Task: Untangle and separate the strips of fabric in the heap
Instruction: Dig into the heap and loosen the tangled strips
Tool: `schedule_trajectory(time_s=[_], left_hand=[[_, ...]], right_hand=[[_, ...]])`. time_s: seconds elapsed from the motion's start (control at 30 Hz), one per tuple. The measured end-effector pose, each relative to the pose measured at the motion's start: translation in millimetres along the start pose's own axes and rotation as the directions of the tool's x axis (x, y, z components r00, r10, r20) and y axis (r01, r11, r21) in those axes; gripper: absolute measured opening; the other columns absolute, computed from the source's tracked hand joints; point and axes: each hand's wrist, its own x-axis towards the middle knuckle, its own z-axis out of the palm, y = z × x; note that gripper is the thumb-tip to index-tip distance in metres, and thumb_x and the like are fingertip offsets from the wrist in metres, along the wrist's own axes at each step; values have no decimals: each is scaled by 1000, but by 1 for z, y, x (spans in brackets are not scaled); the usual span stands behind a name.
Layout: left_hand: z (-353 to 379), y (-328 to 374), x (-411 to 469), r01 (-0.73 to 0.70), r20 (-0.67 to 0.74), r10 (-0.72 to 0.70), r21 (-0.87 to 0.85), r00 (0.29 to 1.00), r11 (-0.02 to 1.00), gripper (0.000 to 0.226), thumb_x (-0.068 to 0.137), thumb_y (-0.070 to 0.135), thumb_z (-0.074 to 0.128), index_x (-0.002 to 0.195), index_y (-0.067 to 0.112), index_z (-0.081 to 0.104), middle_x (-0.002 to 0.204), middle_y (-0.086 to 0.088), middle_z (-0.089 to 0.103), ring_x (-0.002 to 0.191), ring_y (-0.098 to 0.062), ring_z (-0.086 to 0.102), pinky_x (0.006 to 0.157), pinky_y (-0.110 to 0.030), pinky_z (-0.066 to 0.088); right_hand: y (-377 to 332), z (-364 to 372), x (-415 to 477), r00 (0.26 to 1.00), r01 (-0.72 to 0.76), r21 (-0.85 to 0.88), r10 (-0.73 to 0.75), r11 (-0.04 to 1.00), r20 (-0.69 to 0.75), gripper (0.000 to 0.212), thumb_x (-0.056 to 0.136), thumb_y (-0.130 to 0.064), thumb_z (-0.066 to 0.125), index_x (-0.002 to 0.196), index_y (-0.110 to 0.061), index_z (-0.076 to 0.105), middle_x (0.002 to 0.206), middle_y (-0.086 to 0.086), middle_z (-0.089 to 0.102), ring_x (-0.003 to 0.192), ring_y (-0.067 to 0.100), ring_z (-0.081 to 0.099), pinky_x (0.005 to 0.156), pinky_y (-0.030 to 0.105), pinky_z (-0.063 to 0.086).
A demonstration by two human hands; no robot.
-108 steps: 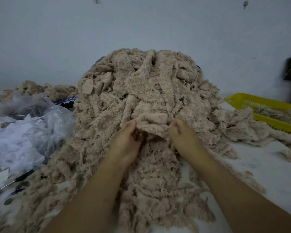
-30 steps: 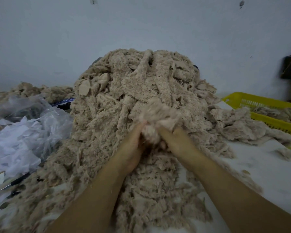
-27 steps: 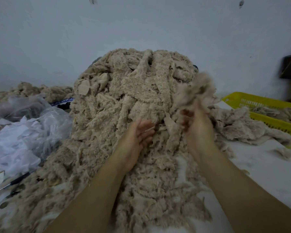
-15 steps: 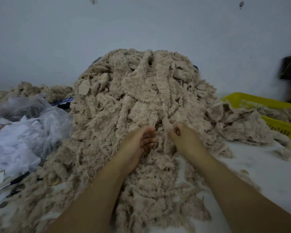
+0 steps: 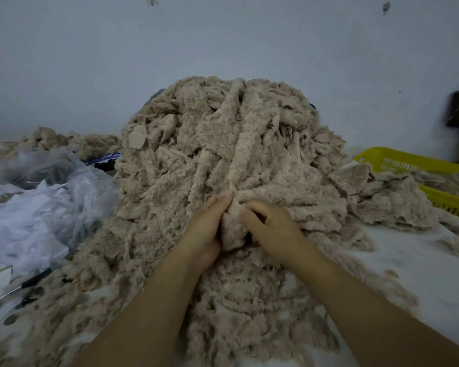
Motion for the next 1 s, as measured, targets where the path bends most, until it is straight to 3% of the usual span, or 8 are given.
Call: schedule_trajectory(time_s=[0.13, 0.27, 0.43, 0.5, 0.7, 0.8, 0.87, 1.0], left_hand=[[3, 2, -1, -19, 5, 19, 41, 1000, 999, 46, 94, 35, 62, 126, 2, 64, 121, -18, 69, 115, -31, 66, 104, -47, 48], [5, 1, -5, -36, 106, 24, 109, 994, 993, 64, 83, 47, 65, 130, 4, 61, 125, -13, 69, 118, -25, 65, 103, -42, 48], [5, -1, -3, -97, 94, 73, 278, 993, 956, 35, 86, 30, 70, 117, 16, 66, 111, -3, 75, 102, -18, 71, 83, -29, 57], [4, -2, 0, -146, 77, 128, 304, 989, 942, 23, 89, 29, 69, 108, 16, 67, 103, 0, 76, 97, -16, 72, 83, -29, 58], [-1, -2, 3, -262, 135, 224, 484, 965, 835, 15, 92, 37, 68, 83, 27, 63, 83, 5, 66, 81, -14, 61, 79, -34, 50], [-3, -4, 3, -315, 193, 249, 599, 949, 736, 20, 91, 35, 68, 76, 31, 57, 70, 16, 57, 65, -3, 53, 61, -18, 44], [-3, -6, 3, -364, 233, 283, 682, 930, 635, 24, 93, 30, 67, 76, 25, 51, 65, 19, 49, 59, 0, 44, 54, -14, 37], [-1, -4, 2, -449, 339, 298, 737, 892, 505, 30, 98, 32, 62, 75, 26, 43, 62, 19, 40, 54, 0, 33, 51, -15, 29]], right_hand=[[5, -4, 1, 988, -140, 106, 146, 985, -53, 27, 99, -31, 49, 77, -17, 51, 63, -1, 48, 57, 8, 47, 50, 17, 37], [3, -6, 5, 967, -199, 273, 234, 941, -99, 32, 90, -45, 49, 85, -15, 60, 80, 13, 58, 71, 13, 54, 63, 28, 43], [5, -9, 6, 956, -209, 322, 262, 923, -131, 29, 96, -36, 49, 71, -22, 52, 67, -3, 47, 61, 9, 45, 52, 20, 38], [5, -9, 8, 943, -221, 340, 289, 914, -164, 27, 92, -39, 50, 68, -28, 53, 64, -8, 47, 58, 7, 44, 49, 17, 37], [9, -15, 16, 892, -270, 489, 406, 830, -197, 20, 73, -48, 53, 65, -30, 54, 74, -2, 55, 75, 18, 52, 70, 36, 41], [10, -17, 15, 932, -291, 406, 353, 866, -85, 31, 72, -67, 53, 73, -39, 66, 76, -18, 68, 76, 6, 66, 63, 18, 50], [9, -11, 13, 959, -261, 256, 280, 931, -42, 39, 78, -73, 53, 78, -35, 63, 71, -17, 63, 67, 1, 60, 60, 12, 47], [13, -14, 15, 936, -236, 176, 272, 956, -222, 31, 98, -39, 52, 71, -24, 50, 60, -12, 50, 55, 4, 46, 52, 18, 41]])
